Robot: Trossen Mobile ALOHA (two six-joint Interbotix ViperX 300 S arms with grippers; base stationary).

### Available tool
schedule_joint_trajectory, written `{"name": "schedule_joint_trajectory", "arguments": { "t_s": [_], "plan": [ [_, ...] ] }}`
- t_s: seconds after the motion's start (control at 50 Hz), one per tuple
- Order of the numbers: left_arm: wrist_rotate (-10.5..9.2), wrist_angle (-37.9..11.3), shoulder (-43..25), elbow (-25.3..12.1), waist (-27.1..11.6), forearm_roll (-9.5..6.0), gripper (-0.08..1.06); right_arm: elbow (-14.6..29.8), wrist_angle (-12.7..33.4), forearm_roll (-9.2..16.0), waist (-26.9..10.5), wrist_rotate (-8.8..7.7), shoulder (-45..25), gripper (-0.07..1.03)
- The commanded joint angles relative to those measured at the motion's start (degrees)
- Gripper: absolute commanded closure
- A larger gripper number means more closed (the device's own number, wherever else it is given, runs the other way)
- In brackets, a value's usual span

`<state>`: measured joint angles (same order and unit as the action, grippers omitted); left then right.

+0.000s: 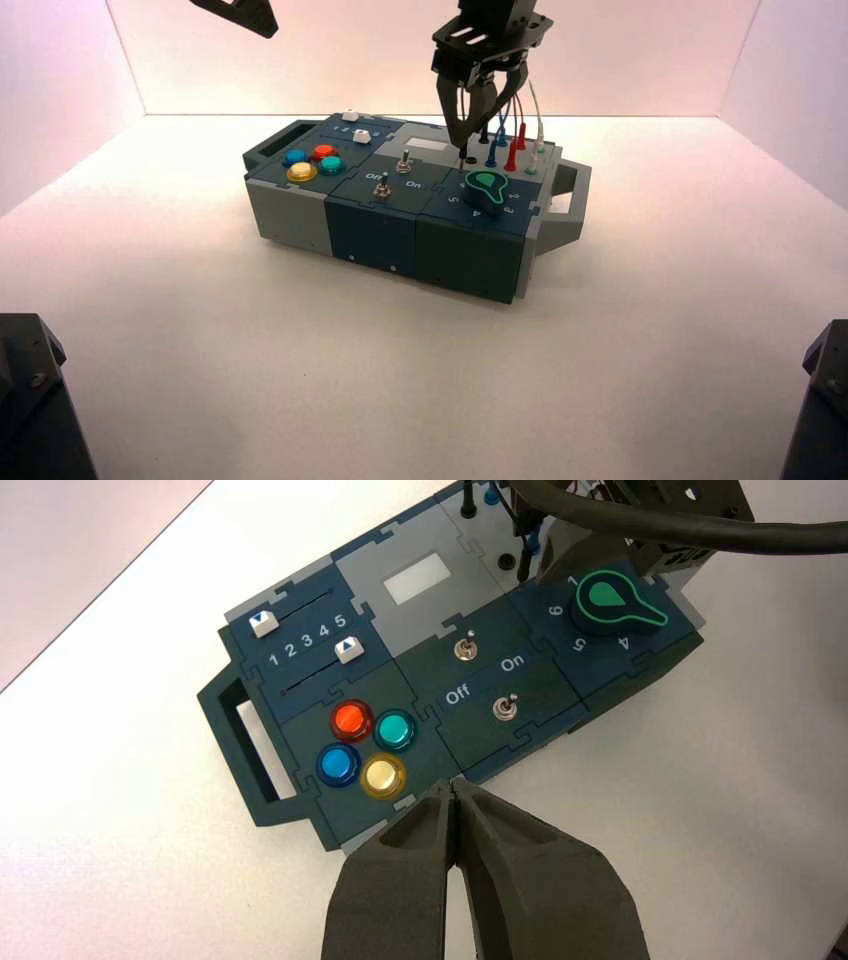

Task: Insert the black wire.

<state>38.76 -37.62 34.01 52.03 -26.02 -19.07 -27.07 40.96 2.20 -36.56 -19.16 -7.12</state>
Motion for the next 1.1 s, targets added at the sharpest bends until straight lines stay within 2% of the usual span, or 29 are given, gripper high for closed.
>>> {"name": "schedule_joint_trajectory", "arguments": {
  "t_s": [0.02, 0.14, 0.34, 0.4, 0.48, 0.72, 1.1],
  "plan": [
    [0.35, 0.44, 0.44, -1.14, -0.09, -0.18, 1.0, 1.58, -0.53, -0.09, -0.26, -0.35, 0.62, 0.43],
    [0.35, 0.44, 0.53, -1.14, -0.09, -0.18, 1.0, 1.58, -1.49, 0.0, -0.18, -0.35, 0.44, 0.48],
    [0.35, 0.44, 0.53, -1.14, -0.09, -0.18, 1.0, 1.49, -1.85, -0.09, -0.09, -0.26, 0.18, 0.5],
    [0.35, 0.44, 0.53, -1.14, -0.18, -0.18, 1.0, 1.58, -1.85, -0.44, -0.09, -0.35, -0.09, 0.55],
    [0.35, 0.44, 0.53, -1.14, -0.09, -0.18, 1.01, 1.76, -1.93, -1.76, -0.09, -0.26, -0.7, 0.68],
    [0.35, 0.62, 0.53, -1.14, -0.09, -0.09, 1.0, 2.02, -1.93, -2.72, 0.09, -0.35, -1.58, 0.98],
    [0.35, 1.85, 0.35, -0.79, -0.09, -0.18, 1.0, 2.02, -1.14, -2.9, 0.09, -0.35, 0.26, 0.98]
  ]
}}
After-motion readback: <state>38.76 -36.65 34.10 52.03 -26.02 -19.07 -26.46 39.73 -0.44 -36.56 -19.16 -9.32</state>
